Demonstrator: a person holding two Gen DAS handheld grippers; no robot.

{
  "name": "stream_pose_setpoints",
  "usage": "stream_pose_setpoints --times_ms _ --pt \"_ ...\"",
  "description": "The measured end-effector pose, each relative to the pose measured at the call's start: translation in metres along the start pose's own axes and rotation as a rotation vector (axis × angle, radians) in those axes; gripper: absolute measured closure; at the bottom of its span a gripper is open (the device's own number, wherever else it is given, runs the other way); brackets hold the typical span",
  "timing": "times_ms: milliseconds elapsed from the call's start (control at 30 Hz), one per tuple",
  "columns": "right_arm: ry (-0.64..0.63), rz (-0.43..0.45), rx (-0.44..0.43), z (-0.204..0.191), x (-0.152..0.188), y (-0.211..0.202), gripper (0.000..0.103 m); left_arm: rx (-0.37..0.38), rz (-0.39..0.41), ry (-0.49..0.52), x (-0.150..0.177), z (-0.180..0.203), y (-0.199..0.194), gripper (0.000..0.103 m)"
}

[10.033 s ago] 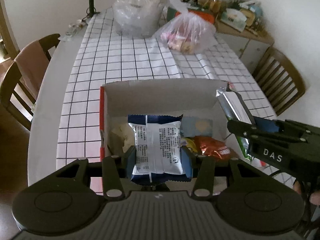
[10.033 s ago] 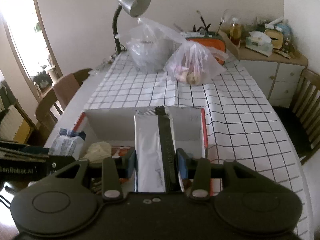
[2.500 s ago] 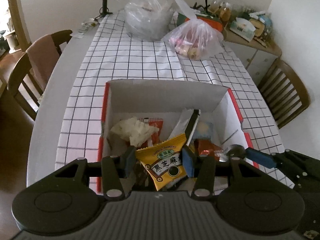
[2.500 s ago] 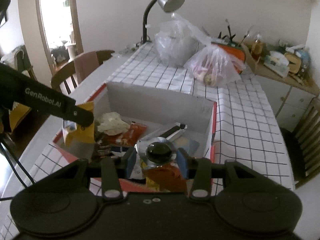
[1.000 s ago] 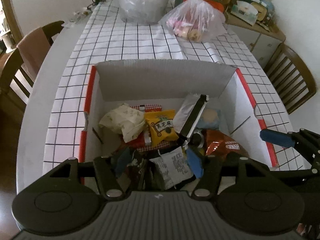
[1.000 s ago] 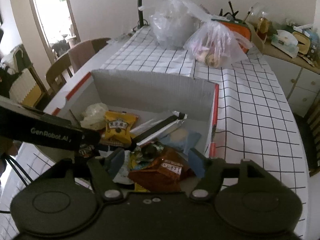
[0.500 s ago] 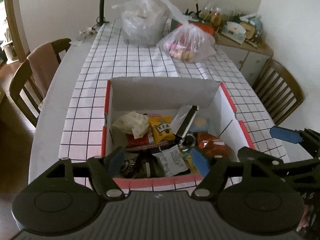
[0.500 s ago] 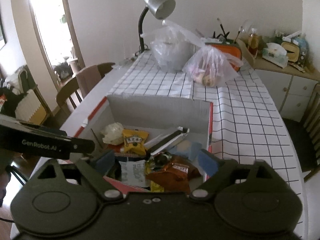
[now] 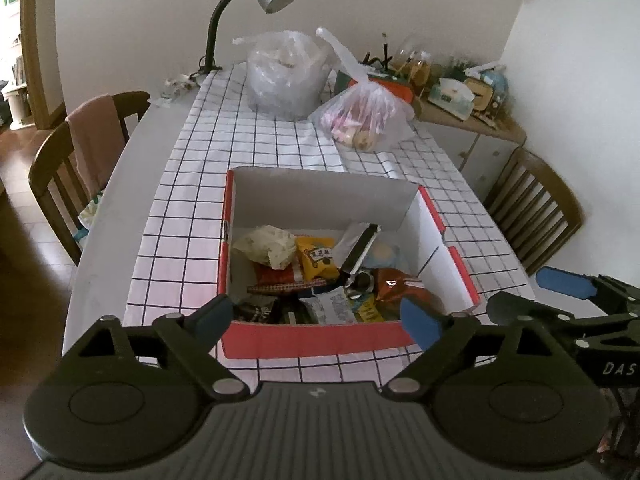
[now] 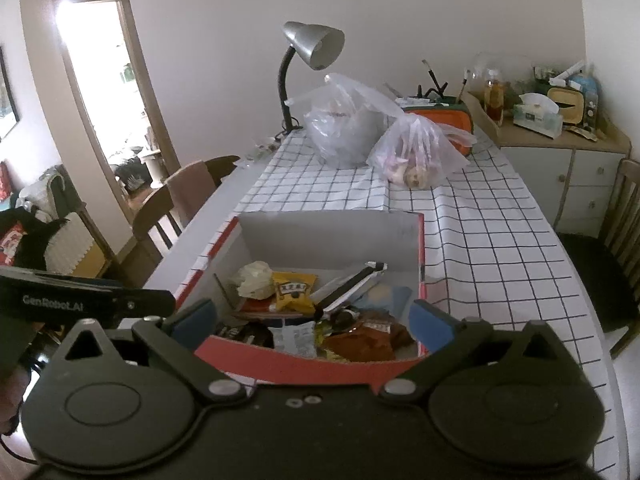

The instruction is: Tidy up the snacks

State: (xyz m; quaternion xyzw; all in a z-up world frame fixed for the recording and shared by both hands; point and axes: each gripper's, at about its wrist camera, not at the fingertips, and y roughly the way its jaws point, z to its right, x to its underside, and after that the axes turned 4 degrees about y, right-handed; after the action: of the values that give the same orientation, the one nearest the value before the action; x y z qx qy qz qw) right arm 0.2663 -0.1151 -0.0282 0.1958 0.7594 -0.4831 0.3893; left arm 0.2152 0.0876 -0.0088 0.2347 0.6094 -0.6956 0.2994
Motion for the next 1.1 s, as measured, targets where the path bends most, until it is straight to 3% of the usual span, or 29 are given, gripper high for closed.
stream_pose_setpoints --times_ms 500,1100 --pt "-0.003 0.055 0.005 -0.01 0.003 -0.03 0.0 -0.068 0.045 0.035 0.011 0.017 -0.034 0.007" --pt "-0.006 0.046 -0.01 -0.009 0.004 -0.039 0.0 -0.095 0.047 0.038 0.014 0.029 -0.042 0.007"
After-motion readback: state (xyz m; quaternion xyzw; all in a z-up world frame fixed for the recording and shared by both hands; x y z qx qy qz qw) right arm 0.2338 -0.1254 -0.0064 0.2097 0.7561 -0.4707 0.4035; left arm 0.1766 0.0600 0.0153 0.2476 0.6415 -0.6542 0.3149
